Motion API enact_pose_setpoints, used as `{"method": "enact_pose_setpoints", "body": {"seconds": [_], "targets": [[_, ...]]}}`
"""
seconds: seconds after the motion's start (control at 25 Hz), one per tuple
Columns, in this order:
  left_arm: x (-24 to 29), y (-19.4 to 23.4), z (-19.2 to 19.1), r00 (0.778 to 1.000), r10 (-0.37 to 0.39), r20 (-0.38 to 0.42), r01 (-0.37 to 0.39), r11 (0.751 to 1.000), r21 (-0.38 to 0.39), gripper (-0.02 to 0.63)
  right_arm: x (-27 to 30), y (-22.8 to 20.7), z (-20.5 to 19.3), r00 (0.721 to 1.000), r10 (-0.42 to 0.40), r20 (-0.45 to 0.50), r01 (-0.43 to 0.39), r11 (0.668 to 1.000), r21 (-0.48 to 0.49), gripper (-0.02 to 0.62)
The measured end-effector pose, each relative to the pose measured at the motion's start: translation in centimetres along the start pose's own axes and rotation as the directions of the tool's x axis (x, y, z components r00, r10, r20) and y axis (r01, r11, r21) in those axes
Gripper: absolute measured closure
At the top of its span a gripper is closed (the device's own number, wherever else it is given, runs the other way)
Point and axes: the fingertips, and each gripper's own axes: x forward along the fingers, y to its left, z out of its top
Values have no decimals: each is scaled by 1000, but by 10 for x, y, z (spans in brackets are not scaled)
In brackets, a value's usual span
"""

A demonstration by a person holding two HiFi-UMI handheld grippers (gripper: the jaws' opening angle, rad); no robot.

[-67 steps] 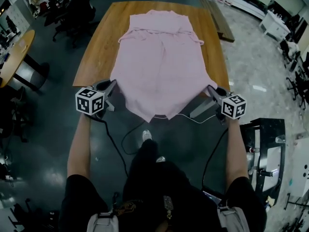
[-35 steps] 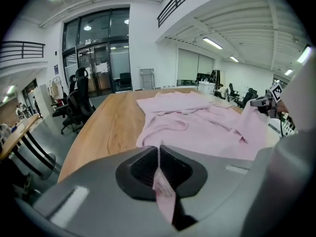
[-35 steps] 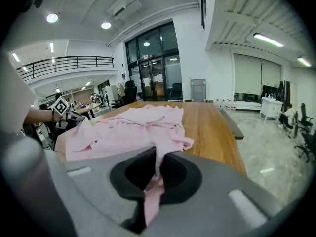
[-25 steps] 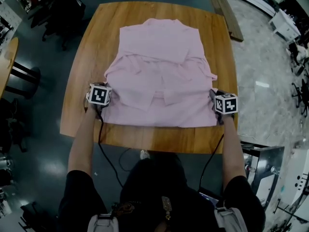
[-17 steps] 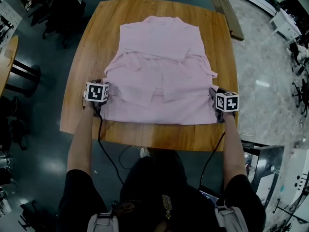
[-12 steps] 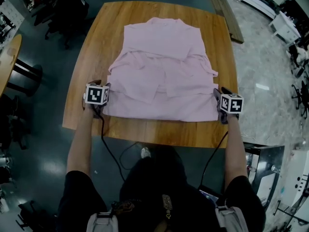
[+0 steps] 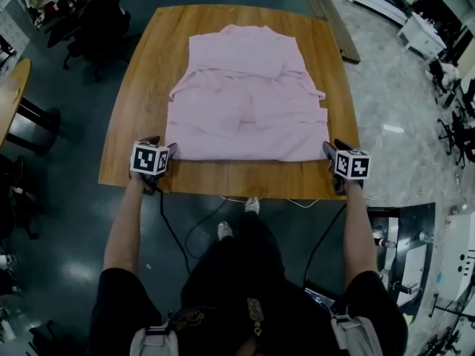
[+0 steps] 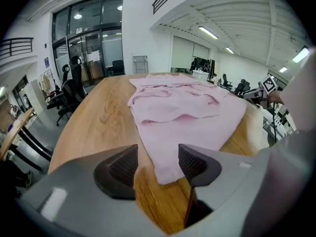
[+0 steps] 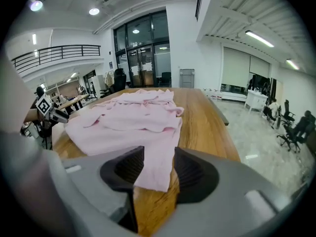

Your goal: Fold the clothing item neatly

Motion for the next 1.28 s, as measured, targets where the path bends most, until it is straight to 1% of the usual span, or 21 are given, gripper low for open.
{"method": "enact_pose_setpoints", "body": {"seconds": [0.2, 0.28, 0.36, 0.4, 0.48, 0.52, 0.6, 0.72, 0.76, 0.84, 0.92, 0.96, 1.04, 1.08, 1.12, 1.16, 1.28], "targets": [[-7, -14, -20, 1000, -20, -20, 20, 1000, 14, 335, -15, 18, -34, 999, 15, -42, -16, 1000, -21, 414], [-7, -16, -23, 1000, -22, -21, 22, 1000, 7, 336, -17, 21, -43, 998, 21, -51, -22, 1000, -12, 413], [-3, -21, -24, 999, -27, -25, 27, 1000, -3, 335, -17, 16, -50, 998, 4, -55, -3, 1000, 12, 405], [-1, -23, -25, 999, -29, -30, 29, 1000, -3, 336, -16, 12, -53, 998, -15, -55, 16, 1000, 15, 389], [2, -26, -25, 999, -29, -43, 29, 1000, 10, 335, -16, 5, -53, 997, -59, -50, 58, 998, -19, 330], [3, -26, -24, 998, -27, -49, 27, 999, 16, 334, -14, 5, -51, 997, -62, -48, 60, 997, -42, 322], [7, -25, -20, 998, -31, -55, 31, 1000, 2, 336, -8, 7, -47, 999, -29, -46, 27, 998, -48, 322], [13, -26, -21, 997, -50, -60, 46, 997, -60, 336, 0, 6, -44, 999, 18, -31, -17, 999, 31, 322], [15, -26, -23, 997, -51, -65, 47, 996, -70, 336, 4, 5, -44, 999, 27, -31, -25, 999, 42, 322], [19, -29, -24, 995, -58, -84, 52, 996, -67, 347, 12, 5, -44, 998, 35, -55, -34, 999, 29, 322], [24, -34, -24, 991, -73, -109, 67, 996, -57, 384, 19, 4, -47, 994, 44, -96, -43, 999, 14, 324], [26, -36, -23, 990, -82, -118, 76, 995, -57, 412, 22, 6, -49, 992, 57, -112, -56, 998, 10, 352], [26, -37, -20, 988, -96, -125, 87, 994, -70, 469, 25, 12, -49, 989, 87, -123, -88, 996, -1, 466], [25, -36, -19, 987, -98, -125, 89, 993, -77, 512, 25, 16, -48, 988, 97, -121, -98, 995, -8, 515], [23, -35, -19, 987, -100, -124, 90, 993, -81, 528, 24, 20, -48, 988, 102, -119, -105, 994, -16, 535], [21, -34, -19, 988, -100, -120, 90, 992, -83, 535, 22, 23, -48, 987, 105, -119, -109, 994, -23, 541], [10, -26, -22, 990, -89, -108, 80, 994, -78, 540, 10, 33, -47, 987, 116, -113, -119, 993, -18, 545]]}}
